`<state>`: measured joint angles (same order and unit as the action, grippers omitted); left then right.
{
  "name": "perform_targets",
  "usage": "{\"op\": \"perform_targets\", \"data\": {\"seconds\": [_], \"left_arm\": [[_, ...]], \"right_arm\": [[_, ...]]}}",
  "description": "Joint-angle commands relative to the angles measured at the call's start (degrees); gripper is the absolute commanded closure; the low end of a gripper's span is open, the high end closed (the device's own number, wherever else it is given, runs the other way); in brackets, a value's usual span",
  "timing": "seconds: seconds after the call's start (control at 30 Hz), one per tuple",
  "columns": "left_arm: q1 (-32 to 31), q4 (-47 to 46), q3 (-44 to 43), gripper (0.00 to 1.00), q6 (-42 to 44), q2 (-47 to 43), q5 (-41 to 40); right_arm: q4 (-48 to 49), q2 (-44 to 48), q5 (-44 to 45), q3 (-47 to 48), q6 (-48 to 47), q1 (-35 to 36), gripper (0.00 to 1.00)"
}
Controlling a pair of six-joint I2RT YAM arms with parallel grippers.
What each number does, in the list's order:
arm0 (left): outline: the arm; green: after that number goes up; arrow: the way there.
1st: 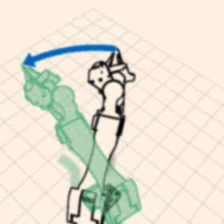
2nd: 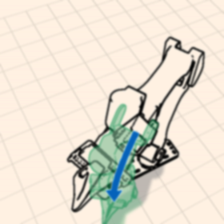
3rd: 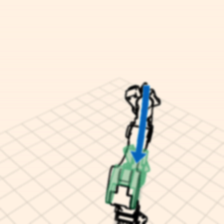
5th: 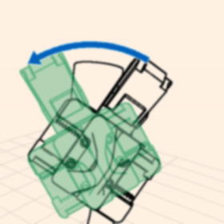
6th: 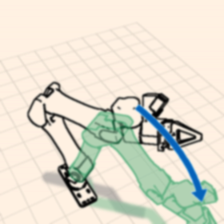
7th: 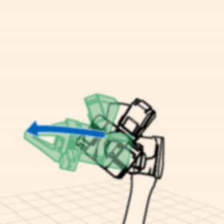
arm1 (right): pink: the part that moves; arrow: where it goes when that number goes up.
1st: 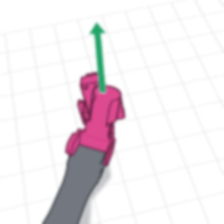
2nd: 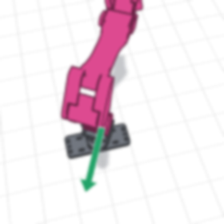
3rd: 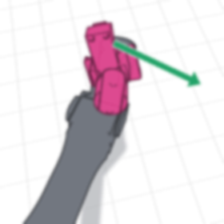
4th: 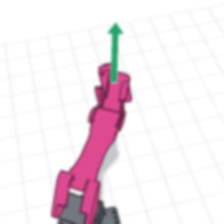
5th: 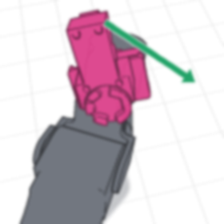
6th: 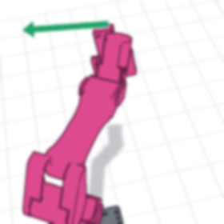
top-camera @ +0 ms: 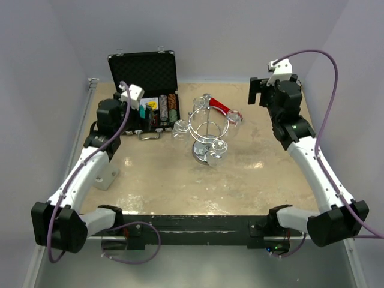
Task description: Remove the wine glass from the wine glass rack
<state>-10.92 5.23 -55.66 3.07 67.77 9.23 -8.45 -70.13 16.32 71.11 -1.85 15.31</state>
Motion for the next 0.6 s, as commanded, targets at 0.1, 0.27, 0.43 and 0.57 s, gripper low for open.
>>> {"op": "perform_targets", "data": {"seconds": [0.1, 0.27, 0.43, 0.57], "left_arm": [[-0.07, 2.66, 5.55, 0.02, 14.14, -9.31, 18.34], [-1.21, 4.78, 8.98, 0.04, 18.02, -12.13, 27.84], [-2.09, 1.46, 12.5, 0.0, 17.94, -12.4, 35.4], [-2.18, -4.26, 15.14, 0.03, 16.7, -12.66, 41.55]], "right_arm": [[-4.81, 4.48, -16.12, 1.57, -9.48, -0.02, 0.01], [-7.2, 3.16, -25.19, 3.68, -7.91, -0.02, 0.01], [-7.63, 1.4, -26.69, 5.88, -6.5, -0.02, 0.02], [-7.99, 0.26, -26.51, 7.72, -6.15, -0.02, 0.02]]}}
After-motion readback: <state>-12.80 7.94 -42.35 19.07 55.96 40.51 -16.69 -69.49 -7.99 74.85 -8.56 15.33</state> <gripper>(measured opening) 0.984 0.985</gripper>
